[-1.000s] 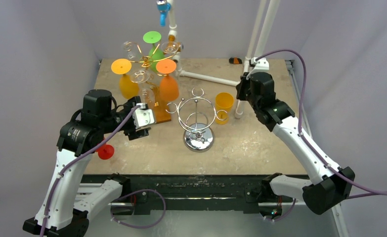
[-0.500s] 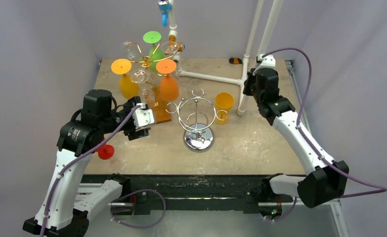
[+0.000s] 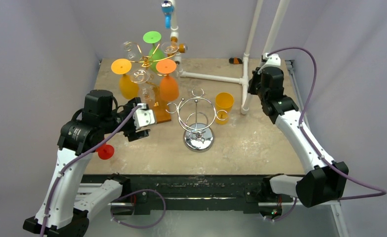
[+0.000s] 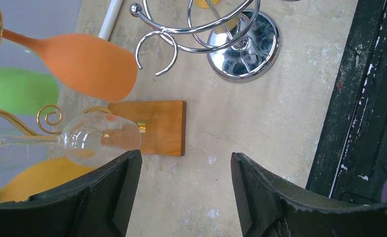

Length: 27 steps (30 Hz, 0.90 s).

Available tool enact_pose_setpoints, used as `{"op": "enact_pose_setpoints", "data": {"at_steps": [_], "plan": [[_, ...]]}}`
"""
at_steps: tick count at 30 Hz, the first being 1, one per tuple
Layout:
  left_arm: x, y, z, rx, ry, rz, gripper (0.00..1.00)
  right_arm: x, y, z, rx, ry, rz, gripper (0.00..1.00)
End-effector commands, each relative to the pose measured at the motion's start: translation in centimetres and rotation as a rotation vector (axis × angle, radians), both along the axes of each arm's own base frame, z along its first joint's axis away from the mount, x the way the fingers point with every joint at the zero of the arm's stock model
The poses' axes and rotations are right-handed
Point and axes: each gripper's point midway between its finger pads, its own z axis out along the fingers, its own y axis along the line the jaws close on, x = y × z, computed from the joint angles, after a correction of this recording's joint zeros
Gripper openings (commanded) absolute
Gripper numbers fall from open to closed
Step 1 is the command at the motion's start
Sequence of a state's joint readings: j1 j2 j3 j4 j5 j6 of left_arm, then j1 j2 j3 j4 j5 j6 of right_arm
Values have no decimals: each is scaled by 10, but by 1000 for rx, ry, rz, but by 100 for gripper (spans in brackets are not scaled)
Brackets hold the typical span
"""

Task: Place the wine glass upside down on the wine glass rack
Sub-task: Move the distractor to the center of the board.

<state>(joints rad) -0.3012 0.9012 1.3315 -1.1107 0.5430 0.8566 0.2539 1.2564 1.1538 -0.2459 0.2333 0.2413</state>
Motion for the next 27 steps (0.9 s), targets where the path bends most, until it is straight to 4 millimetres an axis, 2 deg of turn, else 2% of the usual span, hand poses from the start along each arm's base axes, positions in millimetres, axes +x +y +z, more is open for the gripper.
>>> {"op": "enact_pose_setpoints", "data": {"at_steps": [1,7,9,11,16,20,23,27], "plan": [[-2,2,12,-1,-31,1,71,6,-33,26,-20,-75,-113,0],[-3,4,12,3,-24,11,71,-6,-30,25,26,-82,-99,0],[-2,4,17,-6,-28,21,71,-14,-31,31,34,-100,-105,11],[-1,4,25,-23,-26,42,71,-22,-25,37,78,-115,-78,22],[1,7,48,-52,-22,99,71,-48,-15,50,155,-156,-33,40],[6,10,67,-85,-1,176,71,-66,7,35,209,-117,18,51],[15,28,83,-46,5,301,71,-83,32,28,222,-108,56,58],[26,84,75,191,14,542,62,-99,46,29,241,-95,90,61]]}}
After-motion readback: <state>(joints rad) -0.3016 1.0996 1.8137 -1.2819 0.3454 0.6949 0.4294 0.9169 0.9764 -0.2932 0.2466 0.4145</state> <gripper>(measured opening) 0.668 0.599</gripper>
